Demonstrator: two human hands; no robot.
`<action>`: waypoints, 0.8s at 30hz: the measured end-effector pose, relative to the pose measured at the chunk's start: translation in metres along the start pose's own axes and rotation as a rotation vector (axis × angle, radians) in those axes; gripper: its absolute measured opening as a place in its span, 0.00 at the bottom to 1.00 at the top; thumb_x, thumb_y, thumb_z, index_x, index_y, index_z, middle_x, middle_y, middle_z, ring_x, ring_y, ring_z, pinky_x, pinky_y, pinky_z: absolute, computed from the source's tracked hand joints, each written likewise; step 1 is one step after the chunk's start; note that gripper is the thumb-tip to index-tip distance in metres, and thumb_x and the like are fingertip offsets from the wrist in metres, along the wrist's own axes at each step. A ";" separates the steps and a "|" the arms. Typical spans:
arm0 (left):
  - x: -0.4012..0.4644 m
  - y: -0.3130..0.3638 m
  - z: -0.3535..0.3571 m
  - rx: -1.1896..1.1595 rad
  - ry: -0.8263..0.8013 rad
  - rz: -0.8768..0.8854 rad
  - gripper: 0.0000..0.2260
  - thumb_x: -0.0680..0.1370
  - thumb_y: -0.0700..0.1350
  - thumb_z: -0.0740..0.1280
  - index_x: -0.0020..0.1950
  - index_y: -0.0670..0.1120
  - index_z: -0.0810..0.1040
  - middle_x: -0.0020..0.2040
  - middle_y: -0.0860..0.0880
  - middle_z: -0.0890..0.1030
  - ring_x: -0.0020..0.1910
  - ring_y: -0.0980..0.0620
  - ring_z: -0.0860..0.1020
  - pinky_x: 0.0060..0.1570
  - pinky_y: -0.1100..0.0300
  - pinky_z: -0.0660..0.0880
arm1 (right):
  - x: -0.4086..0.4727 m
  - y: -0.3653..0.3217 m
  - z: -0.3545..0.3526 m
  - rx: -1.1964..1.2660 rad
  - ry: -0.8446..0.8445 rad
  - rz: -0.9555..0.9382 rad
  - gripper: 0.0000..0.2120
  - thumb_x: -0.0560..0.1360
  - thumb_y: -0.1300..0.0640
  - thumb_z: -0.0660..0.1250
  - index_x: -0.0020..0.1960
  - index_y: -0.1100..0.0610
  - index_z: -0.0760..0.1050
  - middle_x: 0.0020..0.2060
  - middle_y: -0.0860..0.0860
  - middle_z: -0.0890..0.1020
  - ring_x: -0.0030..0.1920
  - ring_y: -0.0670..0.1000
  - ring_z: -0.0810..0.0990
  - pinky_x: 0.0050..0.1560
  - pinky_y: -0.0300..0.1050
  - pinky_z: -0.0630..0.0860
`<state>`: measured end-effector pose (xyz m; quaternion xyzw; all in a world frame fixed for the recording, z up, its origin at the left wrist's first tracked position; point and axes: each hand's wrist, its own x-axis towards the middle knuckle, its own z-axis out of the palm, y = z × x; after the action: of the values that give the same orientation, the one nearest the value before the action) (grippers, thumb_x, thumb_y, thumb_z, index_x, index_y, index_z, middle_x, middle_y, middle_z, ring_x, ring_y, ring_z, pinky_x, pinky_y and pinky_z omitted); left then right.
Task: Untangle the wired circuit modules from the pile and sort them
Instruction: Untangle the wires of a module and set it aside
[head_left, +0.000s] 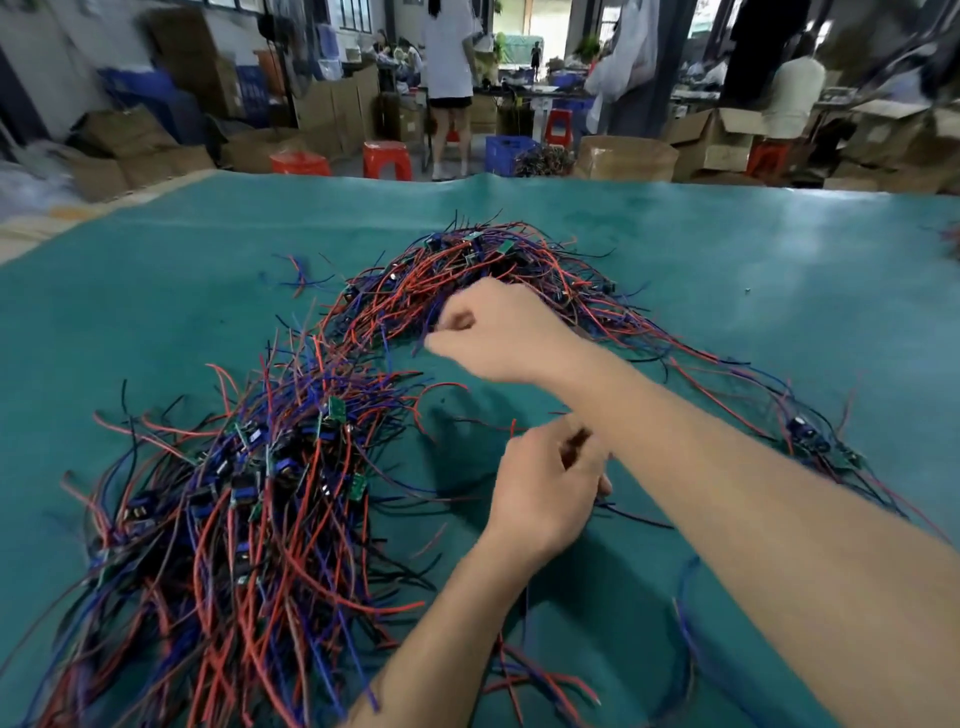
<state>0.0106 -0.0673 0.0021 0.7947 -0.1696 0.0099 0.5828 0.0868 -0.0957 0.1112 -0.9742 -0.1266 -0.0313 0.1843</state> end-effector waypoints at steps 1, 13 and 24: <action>0.001 -0.001 0.001 -0.028 -0.009 -0.013 0.10 0.77 0.43 0.64 0.37 0.52 0.78 0.29 0.52 0.82 0.28 0.62 0.75 0.37 0.62 0.73 | 0.009 0.021 0.002 -0.118 0.003 0.087 0.13 0.77 0.47 0.67 0.55 0.52 0.83 0.56 0.55 0.83 0.61 0.61 0.78 0.64 0.51 0.73; 0.001 -0.002 0.003 -0.007 0.004 0.008 0.07 0.79 0.46 0.63 0.43 0.47 0.79 0.31 0.50 0.83 0.34 0.54 0.82 0.46 0.56 0.78 | 0.002 0.127 0.012 -0.015 0.143 0.429 0.10 0.73 0.60 0.70 0.52 0.51 0.86 0.55 0.60 0.85 0.58 0.62 0.82 0.60 0.49 0.78; 0.000 -0.002 0.002 -0.022 0.007 -0.004 0.06 0.79 0.44 0.64 0.44 0.46 0.79 0.31 0.50 0.83 0.34 0.54 0.81 0.44 0.57 0.77 | -0.017 0.120 -0.008 0.228 0.084 0.459 0.06 0.66 0.65 0.76 0.40 0.56 0.87 0.39 0.56 0.87 0.36 0.53 0.83 0.43 0.43 0.83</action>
<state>0.0108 -0.0688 0.0000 0.7885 -0.1660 0.0099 0.5921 0.1016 -0.2104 0.0752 -0.9482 0.1028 -0.0146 0.3002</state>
